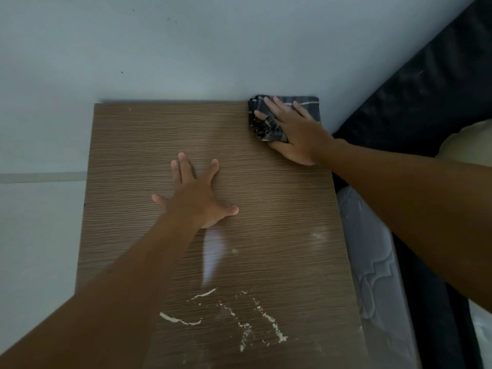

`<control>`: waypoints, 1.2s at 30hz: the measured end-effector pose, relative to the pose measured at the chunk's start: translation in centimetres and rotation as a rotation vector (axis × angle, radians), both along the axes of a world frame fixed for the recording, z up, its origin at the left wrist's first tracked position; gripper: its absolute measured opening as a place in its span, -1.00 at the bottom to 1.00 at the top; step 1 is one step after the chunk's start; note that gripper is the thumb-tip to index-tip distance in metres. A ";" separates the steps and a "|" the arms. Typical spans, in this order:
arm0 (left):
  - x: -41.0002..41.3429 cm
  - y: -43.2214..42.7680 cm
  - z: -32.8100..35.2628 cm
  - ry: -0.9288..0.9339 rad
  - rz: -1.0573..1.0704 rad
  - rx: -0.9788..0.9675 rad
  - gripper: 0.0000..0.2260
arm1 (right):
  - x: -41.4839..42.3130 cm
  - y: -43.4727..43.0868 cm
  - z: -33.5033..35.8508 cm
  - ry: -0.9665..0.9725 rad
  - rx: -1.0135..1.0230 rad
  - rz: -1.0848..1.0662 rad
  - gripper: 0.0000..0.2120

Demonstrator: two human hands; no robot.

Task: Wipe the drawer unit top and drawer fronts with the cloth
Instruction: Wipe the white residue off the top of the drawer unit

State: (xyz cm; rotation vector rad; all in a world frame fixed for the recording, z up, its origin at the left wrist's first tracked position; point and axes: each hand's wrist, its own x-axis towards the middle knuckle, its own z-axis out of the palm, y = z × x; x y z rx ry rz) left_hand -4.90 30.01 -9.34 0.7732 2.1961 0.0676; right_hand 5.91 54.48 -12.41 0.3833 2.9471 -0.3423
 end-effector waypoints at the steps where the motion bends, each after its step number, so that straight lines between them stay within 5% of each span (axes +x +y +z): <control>1: 0.1 0.1 0.1 -0.003 0.000 -0.003 -0.04 | 0.1 -0.1 0.1 0.017 -0.024 -0.014 -0.36; 18: -0.2 0.1 -0.1 0.002 0.020 0.009 -0.03 | 7.1 -5.8 -0.7 0.137 -0.104 -0.130 -0.42; 36: 1.0 -2.4 0.0 0.015 -0.088 0.034 -0.05 | 16.5 -22.4 -0.5 0.088 -0.183 -0.418 -0.45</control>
